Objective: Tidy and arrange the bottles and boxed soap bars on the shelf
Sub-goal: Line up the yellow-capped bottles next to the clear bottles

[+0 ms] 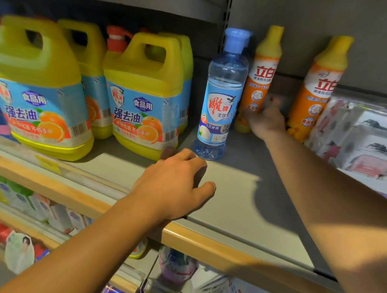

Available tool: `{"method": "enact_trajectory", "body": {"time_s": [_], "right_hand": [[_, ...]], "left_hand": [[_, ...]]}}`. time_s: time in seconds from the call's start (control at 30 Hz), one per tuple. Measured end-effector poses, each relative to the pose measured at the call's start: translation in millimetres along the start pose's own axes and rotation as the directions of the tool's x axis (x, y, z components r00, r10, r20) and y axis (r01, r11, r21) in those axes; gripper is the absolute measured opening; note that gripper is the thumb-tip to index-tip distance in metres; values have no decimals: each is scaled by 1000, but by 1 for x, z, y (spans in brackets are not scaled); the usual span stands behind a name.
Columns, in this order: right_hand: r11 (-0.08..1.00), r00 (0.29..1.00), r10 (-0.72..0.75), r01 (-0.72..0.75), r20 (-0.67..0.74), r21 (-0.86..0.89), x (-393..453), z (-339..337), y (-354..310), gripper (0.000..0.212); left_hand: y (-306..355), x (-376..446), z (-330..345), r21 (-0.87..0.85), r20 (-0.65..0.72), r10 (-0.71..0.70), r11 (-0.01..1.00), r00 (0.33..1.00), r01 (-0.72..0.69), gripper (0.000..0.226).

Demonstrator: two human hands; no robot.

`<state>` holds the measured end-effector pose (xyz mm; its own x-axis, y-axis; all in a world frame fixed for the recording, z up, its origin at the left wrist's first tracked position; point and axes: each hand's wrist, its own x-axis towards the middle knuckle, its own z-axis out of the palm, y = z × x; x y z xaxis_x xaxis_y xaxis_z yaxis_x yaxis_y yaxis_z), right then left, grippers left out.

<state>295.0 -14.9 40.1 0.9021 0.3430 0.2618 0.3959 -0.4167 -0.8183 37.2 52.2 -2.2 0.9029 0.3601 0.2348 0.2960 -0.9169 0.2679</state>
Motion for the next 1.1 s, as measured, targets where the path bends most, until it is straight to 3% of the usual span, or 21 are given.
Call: {"method": "enact_trajectory", "body": {"time_s": [0.07, 0.2, 0.37, 0.5, 0.63, 0.77, 0.97, 1.1], "right_hand": [[999, 999, 48, -48, 25, -4, -19, -11, -2, 74], [993, 990, -78, 87, 116, -75, -83, -45, -3, 38], [926, 965, -180, 233, 193, -299, -166, -102, 25, 47], [886, 981, -88, 157, 173, -436, -209, -155, 55, 47], [859, 997, -58, 79, 56, -506, -225, -196, 80, 45], [818, 999, 11, 15, 42, -575, -226, -206, 95, 53], [752, 997, 19, 36, 75, -658, -223, -201, 99, 58], [753, 997, 11, 42, 75, -657, -222, -200, 102, 58]], "left_hand": [[-1, 0, -1, -10, -2, -5, 1000, 1000, 5, 61], [1, -2, -3, -1, 15, -1, 1000, 1000, 1, 51], [11, -9, -8, 52, -41, 26, 998, 999, -23, 32], [34, -15, -8, -8, -134, 50, 999, 990, -52, 28], [78, -9, 1, -166, -166, 88, 979, 982, -116, 36], [121, 20, 6, -357, -197, 72, 924, 978, -140, 36], [164, 95, 12, -478, -125, -39, 878, 991, -26, 28], [172, 145, 21, -522, -102, -136, 850, 985, 63, 45]]}}
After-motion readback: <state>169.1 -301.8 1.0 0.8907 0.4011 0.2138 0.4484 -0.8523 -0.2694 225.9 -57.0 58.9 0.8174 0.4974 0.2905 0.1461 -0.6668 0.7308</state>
